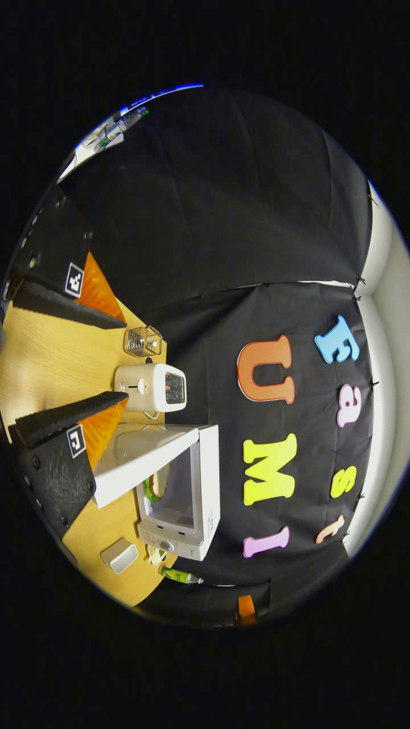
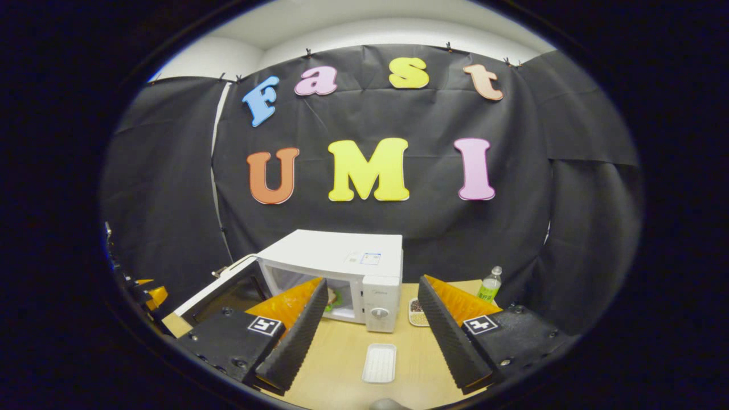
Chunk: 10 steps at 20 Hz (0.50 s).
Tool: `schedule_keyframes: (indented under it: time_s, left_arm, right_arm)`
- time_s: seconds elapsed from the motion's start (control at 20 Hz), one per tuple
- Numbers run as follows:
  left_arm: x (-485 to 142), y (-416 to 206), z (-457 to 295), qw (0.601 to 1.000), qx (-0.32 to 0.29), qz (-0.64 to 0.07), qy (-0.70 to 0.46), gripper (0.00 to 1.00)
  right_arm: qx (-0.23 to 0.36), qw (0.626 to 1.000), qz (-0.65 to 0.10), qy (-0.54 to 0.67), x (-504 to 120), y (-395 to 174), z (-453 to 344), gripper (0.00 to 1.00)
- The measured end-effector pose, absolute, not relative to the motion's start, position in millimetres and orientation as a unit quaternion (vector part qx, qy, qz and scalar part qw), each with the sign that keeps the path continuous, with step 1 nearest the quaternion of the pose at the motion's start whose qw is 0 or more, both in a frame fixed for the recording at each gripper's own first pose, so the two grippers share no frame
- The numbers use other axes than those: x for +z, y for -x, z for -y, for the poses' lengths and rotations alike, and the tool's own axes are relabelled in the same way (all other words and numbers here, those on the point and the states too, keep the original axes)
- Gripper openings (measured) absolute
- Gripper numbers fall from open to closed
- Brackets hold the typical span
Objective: Open the microwave oven with the left hand, put the food in, and close the microwave oven.
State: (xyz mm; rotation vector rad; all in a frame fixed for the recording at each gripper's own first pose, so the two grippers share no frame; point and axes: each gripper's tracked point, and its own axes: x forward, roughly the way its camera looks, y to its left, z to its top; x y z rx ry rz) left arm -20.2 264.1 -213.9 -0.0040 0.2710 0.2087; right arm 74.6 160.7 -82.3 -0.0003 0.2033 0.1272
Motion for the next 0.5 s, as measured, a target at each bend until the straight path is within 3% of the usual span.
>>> schedule_keyframes:
  time_s: [0.05,0.1,0.2,0.3,0.35,0.5]
  left_arm:
    - [-221,20,-266,0.985,0.105,-0.14,0.002,0.6]
    - [-225,19,-268,0.985,0.106,-0.139,-0.001,0.35]
    - [-240,21,-271,0.983,0.104,-0.152,-0.002,0.05]
    - [-255,22,-272,0.982,0.101,-0.161,-0.008,0.0]
    - [-260,21,-270,0.982,0.095,-0.161,-0.011,0.0]
    - [-274,15,-264,0.983,0.079,-0.165,-0.01,0.0]
  right_arm:
    - [0.062,0.992,-0.108,-0.003,-86,-71,-159,0.92]
    - [0.059,0.992,-0.113,-0.006,-88,-67,-158,0.92]
    - [0.056,0.991,-0.121,-0.011,-92,-61,-155,0.92]
    - [0.053,0.99,-0.128,-0.009,-94,-56,-154,0.92]
    - [0.05,0.99,-0.129,-0.004,-95,-55,-152,1.0]
    - [0.041,0.99,-0.132,0.003,-94,-49,-148,1.0]
